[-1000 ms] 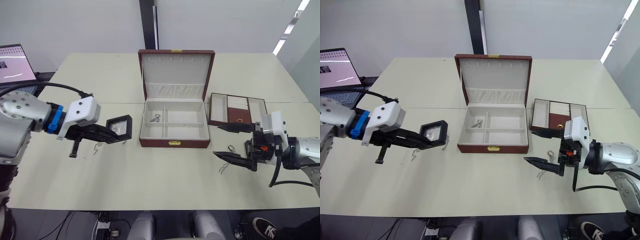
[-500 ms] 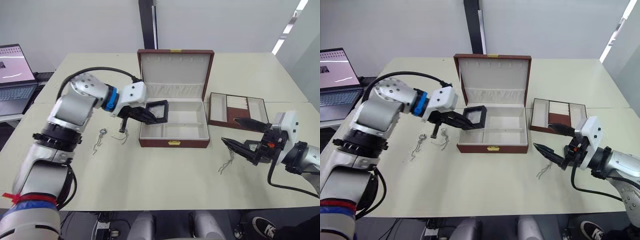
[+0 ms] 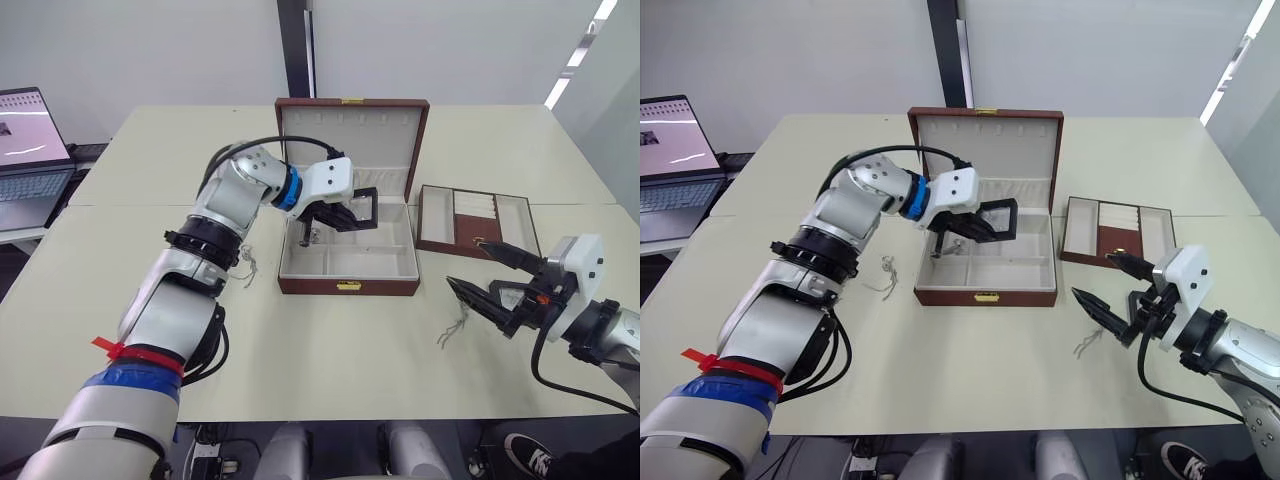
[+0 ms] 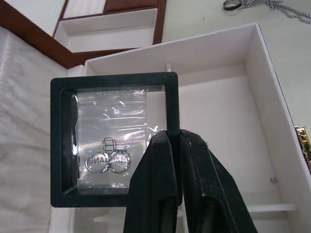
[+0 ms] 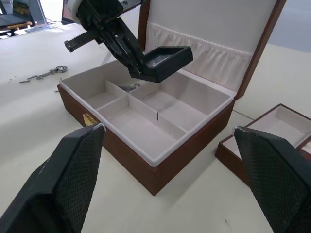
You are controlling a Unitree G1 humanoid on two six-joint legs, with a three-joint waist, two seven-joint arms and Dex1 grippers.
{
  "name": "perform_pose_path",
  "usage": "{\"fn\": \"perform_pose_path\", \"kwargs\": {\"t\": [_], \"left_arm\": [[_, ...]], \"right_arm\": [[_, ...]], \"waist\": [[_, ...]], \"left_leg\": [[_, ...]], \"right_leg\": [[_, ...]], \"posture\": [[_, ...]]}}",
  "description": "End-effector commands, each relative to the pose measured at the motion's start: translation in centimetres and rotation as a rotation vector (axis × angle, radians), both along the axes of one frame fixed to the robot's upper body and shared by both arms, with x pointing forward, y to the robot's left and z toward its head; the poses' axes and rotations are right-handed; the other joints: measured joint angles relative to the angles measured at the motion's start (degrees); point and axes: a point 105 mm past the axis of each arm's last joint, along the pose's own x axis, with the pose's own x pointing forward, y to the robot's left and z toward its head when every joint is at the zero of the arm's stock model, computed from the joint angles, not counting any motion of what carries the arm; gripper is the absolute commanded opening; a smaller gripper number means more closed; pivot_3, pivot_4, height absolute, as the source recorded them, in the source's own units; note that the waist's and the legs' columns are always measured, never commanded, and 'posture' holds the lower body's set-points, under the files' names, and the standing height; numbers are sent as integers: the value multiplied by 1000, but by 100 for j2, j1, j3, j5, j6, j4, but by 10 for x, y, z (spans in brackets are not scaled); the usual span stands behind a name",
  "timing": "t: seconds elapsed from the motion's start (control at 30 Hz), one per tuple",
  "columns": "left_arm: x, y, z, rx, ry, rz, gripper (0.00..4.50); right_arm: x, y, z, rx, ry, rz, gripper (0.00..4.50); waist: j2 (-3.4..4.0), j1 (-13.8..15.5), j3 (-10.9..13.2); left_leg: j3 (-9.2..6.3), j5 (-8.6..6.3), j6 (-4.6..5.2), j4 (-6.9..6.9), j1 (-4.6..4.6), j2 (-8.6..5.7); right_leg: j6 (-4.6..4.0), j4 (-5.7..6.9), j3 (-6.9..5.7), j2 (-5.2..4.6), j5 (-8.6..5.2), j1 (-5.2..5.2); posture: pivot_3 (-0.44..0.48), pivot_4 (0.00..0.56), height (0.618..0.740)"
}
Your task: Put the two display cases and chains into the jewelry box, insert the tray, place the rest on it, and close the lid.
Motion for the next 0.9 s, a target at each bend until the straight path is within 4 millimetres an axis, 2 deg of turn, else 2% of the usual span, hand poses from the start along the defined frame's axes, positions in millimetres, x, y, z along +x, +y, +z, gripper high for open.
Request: {"fn": "perform_pose_path", "kwargs": {"t": [0.03,0.33,0.9], "left_arm": [[4,-4,4,15,-52,-11,10],[11,-14,-13,21,-64,2,10],[20,-23,-23,27,-112,35,10]], "right_arm": [[-5,1,12,-6,-59,-10,4500],[-6,2,12,-2,-58,-20,4500],[-9,3,11,-5,-54,-14,4500]], "waist": [[0,-6,0],[-1,24,1],[-2,33,1]], "left_leg": [[0,0,0,0,0,0],[-1,0,1,2,-1,-3],[-1,0,1,2,-1,-5]], "right_leg": [[0,2,0,0,0,0],[1,2,0,-1,0,0],[1,2,0,-1,1,0]], "posture": [[0,150,740],[0,150,740],[0,150,740]]}}
